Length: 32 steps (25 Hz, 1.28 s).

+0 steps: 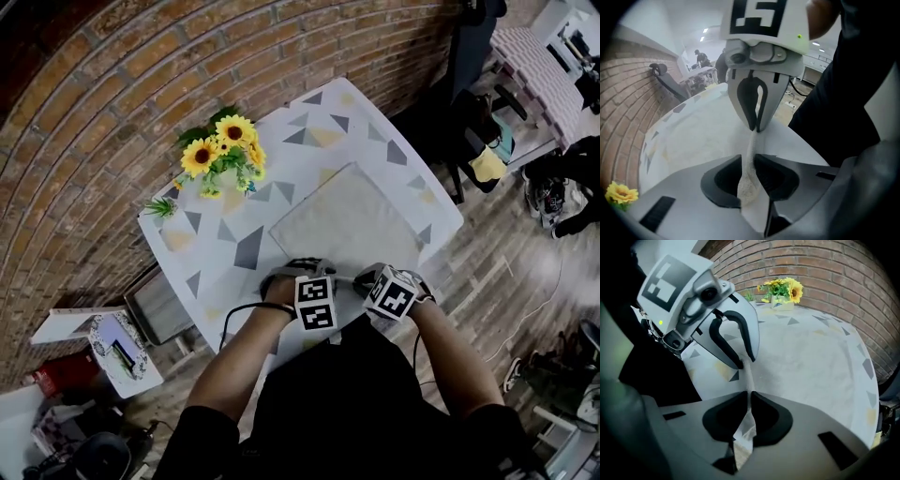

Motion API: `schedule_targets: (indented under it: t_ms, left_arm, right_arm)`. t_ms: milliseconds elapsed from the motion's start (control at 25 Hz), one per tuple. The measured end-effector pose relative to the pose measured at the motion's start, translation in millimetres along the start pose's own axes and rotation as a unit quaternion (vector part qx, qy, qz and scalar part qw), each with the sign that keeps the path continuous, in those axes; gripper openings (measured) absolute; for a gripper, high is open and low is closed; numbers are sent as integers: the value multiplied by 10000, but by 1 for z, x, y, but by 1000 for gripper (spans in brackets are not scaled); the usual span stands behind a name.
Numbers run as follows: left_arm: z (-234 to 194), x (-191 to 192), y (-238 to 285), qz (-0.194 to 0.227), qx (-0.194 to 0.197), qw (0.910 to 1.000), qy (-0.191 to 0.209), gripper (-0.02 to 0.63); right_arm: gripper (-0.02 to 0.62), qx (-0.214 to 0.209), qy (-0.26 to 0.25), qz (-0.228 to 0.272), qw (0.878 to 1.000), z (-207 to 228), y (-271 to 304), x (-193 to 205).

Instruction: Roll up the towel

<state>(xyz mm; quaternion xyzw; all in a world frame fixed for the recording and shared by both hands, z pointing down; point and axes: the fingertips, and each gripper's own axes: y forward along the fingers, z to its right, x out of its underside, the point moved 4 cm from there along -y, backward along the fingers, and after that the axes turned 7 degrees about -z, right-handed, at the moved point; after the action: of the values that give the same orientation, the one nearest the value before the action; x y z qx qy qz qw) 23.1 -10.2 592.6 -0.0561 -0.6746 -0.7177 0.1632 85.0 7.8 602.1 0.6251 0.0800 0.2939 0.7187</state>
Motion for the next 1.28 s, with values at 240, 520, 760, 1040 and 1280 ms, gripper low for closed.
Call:
schedule_targets:
  t_ms: [240, 520, 760, 1040, 1280]
  left_arm:
    - [5, -9, -6, -76, -169, 9995, 250, 103]
    - [-1, 0, 16, -380, -243, 9989, 112, 115]
    - [-14, -1, 18, -279, -227, 9991, -246, 120]
    - [-22, -3, 12, -285, -214, 9988, -335, 129]
    - [-12, -3, 17, -441, 15, 9989, -178, 171]
  right_arm:
    - [52, -114, -293, -61, 9995, 18, 2, -6]
    - [83, 215, -473, 194, 9985, 28, -12, -11]
    - [117, 426, -952, 310, 9941, 3, -15, -15]
    - [121, 918, -843, -87, 9922, 19, 1, -4]
    - [58, 553, -924, -108, 9941, 19, -6, 1]
